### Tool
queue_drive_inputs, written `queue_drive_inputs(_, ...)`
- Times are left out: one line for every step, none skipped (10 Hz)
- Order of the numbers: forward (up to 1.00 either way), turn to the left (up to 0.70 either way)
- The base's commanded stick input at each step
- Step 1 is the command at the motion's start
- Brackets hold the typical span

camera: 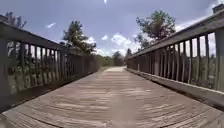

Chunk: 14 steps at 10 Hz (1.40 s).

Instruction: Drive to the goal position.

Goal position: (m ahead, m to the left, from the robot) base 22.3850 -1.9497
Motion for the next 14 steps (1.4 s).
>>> queue_drive_inputs(0.5, 0.01)
queue_drive_inputs(0.5, 0.01)
queue_drive_inputs(0.5, 0.01)
queue_drive_inputs(0.5, 0.01)
queue_drive_inputs(0.5, 0.01)
queue_drive_inputs(0.5, 0.01)
queue_drive_inputs(0.5, 0.01)
queue_drive_inputs(0.5, 0.01)
queue_drive_inputs(0.5, 0.01)
queue_drive_inputs(0.5, 0.01)
queue_drive_inputs(0.5, 0.01)
queue_drive_inputs(0.5, 0.01)
queue_drive_inputs(0.5, 0.01)
queue_drive_inputs(0.5, 0.01)
